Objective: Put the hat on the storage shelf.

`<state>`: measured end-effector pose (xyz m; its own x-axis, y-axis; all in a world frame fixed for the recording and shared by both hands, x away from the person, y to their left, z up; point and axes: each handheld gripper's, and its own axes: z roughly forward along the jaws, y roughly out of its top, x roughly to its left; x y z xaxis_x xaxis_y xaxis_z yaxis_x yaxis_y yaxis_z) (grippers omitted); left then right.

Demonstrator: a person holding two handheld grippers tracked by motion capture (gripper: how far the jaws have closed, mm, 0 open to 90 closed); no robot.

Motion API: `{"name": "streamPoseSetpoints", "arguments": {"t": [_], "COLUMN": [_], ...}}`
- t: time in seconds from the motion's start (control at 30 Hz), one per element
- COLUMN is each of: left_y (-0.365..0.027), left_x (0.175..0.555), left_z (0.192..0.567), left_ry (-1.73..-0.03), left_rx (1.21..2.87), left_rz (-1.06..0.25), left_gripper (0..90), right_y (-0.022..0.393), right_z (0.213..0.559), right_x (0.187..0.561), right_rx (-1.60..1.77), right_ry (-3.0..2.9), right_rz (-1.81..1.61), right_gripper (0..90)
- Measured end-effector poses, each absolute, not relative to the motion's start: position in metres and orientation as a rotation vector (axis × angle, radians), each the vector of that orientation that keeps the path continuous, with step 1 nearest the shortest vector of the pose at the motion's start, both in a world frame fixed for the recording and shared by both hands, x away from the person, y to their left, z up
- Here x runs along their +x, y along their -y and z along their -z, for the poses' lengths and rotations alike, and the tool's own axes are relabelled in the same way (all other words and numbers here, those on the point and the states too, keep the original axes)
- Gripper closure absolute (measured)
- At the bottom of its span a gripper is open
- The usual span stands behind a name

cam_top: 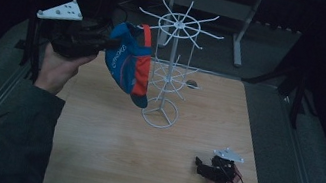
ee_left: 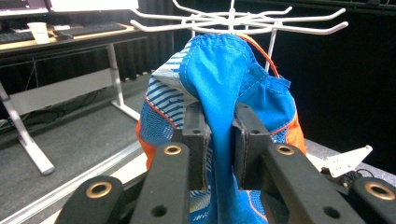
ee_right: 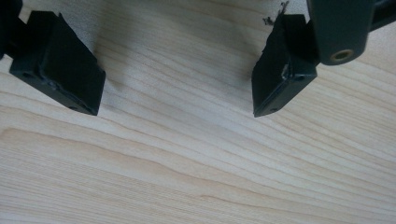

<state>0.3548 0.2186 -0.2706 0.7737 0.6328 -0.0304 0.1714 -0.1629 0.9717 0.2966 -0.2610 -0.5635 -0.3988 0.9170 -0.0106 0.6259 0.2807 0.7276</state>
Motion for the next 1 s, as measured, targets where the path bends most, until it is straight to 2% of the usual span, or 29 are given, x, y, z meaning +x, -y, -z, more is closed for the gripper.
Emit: {"name": "streamPoseSetpoints", "arguments": {"t": [0.5, 1.0], "left_y": [-0.2172, -0.2168], "left_x": [0.3540, 0.3519], "left_z": [0.2701, 0.2685], "left_ry": [-0.644, -0.656], "left_rx": [1.718, 1.718], "left_rz": [-0.460, -0.501], "left_gripper": [69.7, 54.0], "right_y": [0.2610, 0.2611], "right_z": [0.5635, 0.5635], "right_x": [0.2967, 0.2966], "right_rx": [1.385, 1.385], "right_ry": [-2.126, -2.127], "right_rz": [-0.908, -0.908], "right_gripper": [17.3, 17.3]}}
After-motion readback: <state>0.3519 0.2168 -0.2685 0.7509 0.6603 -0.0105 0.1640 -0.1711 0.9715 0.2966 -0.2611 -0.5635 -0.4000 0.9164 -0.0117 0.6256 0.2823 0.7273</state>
